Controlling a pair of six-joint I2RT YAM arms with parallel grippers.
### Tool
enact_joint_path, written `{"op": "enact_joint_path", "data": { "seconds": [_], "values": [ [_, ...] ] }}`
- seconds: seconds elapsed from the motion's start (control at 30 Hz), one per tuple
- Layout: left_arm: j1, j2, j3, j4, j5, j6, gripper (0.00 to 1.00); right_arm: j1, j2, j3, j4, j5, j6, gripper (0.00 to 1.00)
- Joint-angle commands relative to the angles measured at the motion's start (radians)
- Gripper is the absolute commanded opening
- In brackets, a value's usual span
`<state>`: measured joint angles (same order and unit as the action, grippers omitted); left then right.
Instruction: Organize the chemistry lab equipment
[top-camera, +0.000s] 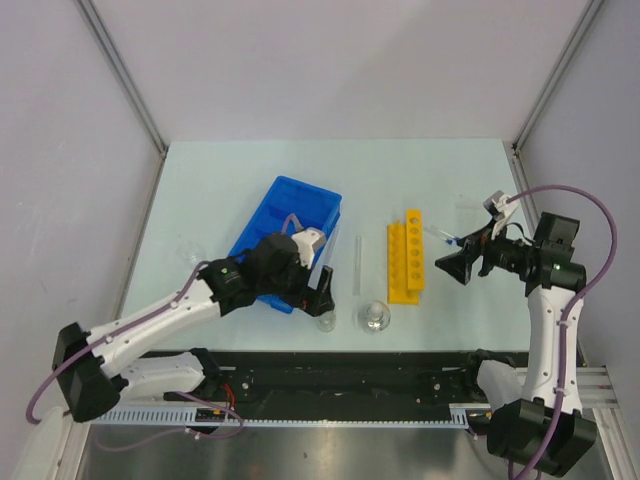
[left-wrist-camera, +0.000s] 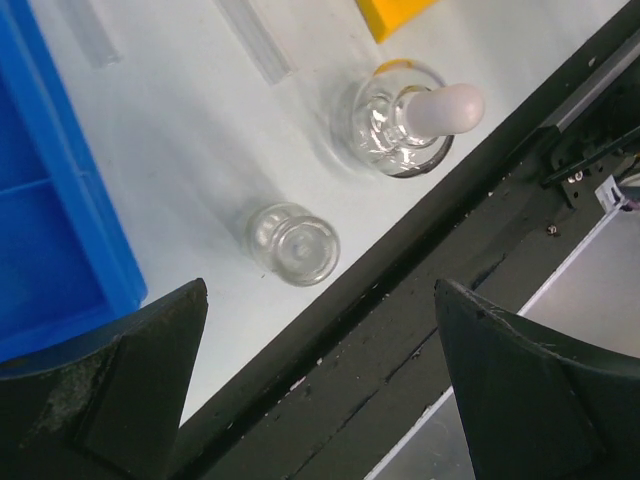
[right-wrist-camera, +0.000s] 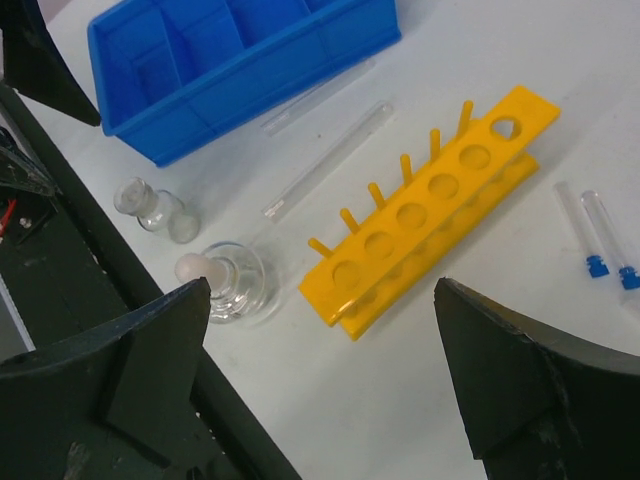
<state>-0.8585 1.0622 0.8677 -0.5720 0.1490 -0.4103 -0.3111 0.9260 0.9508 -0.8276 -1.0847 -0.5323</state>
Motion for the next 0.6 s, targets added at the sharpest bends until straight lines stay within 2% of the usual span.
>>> {"op": "enact_joint_path", "data": {
  "seconds": [0.0,0.13,0.33,0.57],
  "values": [
    [-0.108,0.082,0.109,-0.043,-0.124,0.016,1.00,-0.011,-0.067,-0.081,0.093,-0.009,-0.011,1.00],
    [-0.163,0.122,0.116,-0.045,-0.146,-0.008,1.00,-0.031,-0.099,-0.129,0.127,-0.018,-0.011,1.00],
    [-0.241,0.208,0.166,-0.109,-0.295,-0.024,1.00,-0.033,-0.102,-0.185,0.153,-0.032,-0.020,1.00],
    [-0.264,0.266,0.200,-0.123,-0.327,-0.024,1.00,-0.031,-0.107,-0.195,0.165,-0.020,-0.026,1.00]
  ]
}}
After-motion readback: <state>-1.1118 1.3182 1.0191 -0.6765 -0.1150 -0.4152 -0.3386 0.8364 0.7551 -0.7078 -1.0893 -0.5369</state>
